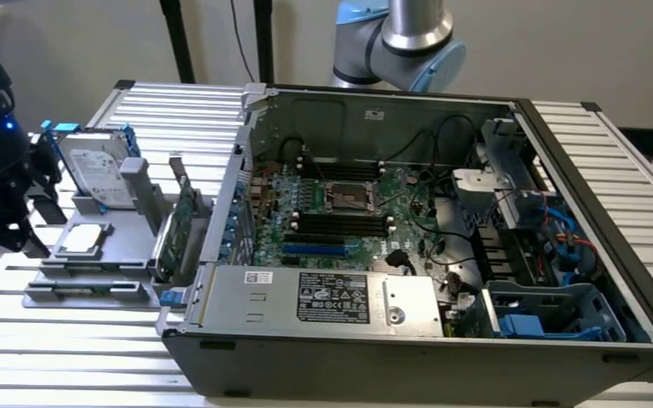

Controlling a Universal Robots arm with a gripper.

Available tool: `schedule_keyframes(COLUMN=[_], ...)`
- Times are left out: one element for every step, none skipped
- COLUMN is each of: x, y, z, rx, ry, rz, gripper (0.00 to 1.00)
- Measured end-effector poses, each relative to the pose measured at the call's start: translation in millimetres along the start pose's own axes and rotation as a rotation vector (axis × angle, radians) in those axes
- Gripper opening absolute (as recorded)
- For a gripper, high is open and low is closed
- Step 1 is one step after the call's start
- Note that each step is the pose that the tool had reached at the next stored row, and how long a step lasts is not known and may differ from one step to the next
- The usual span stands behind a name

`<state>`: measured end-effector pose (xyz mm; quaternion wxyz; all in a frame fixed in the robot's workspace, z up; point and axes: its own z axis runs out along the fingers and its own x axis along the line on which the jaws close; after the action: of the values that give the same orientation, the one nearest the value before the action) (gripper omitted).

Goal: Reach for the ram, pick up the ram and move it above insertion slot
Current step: 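Pick up the ram and move it above insertion slot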

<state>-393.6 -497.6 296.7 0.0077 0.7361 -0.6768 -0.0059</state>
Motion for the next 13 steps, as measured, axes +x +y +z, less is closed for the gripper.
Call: schedule_keyframes(x=[0.0,0.0,0.0,0.0,0.0,0.0,0.0,0.0,0.1,0.1,0.1,0.1,0.2], y=[-0.1,-0.2,-0.3,-0.4,-0.5,-0.6,-0.8,-1.1,-1.3,-1.6,-1.9,-2.3,-2.6], z=[1.8,3.7,5.4,7.2,9.0,10.8,12.6,14.5,16.3,18.1,19.9,21.7,23.5], rx=[0.0000,0.0001,-0.0001,0.0000,0.0001,0.0001,0.0000,0.0001,0.0000,0.0000,0.0000,0.0001,0.0001], ry=[0.0000,0.0000,0.0001,0.0001,0.0000,0.0001,0.0002,0.0001,0.0002,0.0002,0.0001,0.0001,0.0001], rz=[-0.001,-0.002,-0.004,-0.005,-0.006,-0.006,-0.007,-0.007,-0.007,-0.007,-0.007,-0.007,-0.007], gripper=[0.54,0.54,0.54,0.54,0.54,0.54,0.54,0.54,0.54,0.54,0.54,0.54,0.54])
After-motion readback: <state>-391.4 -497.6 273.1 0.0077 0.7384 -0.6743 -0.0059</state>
